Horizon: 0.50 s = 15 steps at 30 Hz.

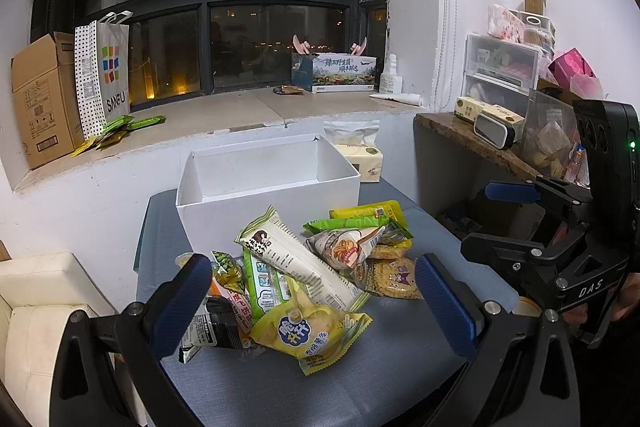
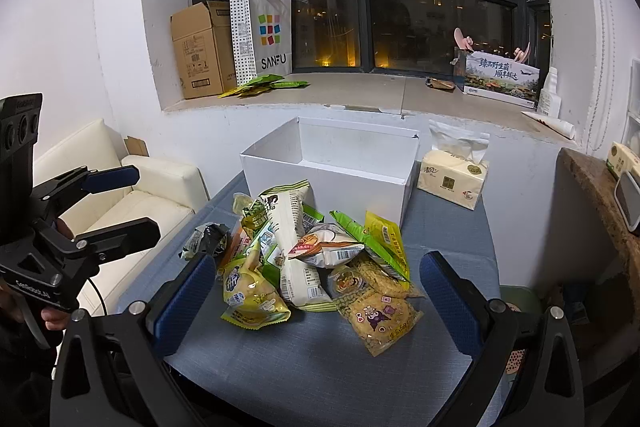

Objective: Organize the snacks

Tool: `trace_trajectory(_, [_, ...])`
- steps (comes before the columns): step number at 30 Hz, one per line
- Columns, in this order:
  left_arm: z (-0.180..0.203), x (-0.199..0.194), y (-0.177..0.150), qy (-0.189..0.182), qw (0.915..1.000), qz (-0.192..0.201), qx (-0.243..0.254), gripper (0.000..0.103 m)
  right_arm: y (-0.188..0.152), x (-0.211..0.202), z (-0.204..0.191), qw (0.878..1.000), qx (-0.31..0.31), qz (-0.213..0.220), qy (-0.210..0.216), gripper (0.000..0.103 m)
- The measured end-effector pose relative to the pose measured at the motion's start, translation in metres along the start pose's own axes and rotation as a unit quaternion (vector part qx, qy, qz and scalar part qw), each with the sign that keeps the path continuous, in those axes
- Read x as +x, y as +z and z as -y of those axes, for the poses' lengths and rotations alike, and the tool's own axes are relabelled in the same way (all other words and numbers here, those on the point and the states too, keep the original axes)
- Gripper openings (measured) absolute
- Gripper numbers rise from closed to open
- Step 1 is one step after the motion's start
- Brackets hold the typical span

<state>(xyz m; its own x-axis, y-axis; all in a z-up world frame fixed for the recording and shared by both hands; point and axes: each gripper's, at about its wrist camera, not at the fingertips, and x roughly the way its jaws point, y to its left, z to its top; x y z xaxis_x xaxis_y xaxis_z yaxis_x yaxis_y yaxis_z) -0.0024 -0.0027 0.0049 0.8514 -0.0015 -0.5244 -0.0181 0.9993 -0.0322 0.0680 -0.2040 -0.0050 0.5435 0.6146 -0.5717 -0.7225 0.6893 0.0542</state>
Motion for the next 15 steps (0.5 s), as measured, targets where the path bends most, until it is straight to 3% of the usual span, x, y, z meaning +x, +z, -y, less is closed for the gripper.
trace_trajectory(15, [-0.0003, 0.0004, -0.0004, 0.001, 1.0000, -0.001, 0.000, 0.103, 0.0000, -0.0002, 0.0006, 1.000, 0.000, 0.000, 0.000, 0.103])
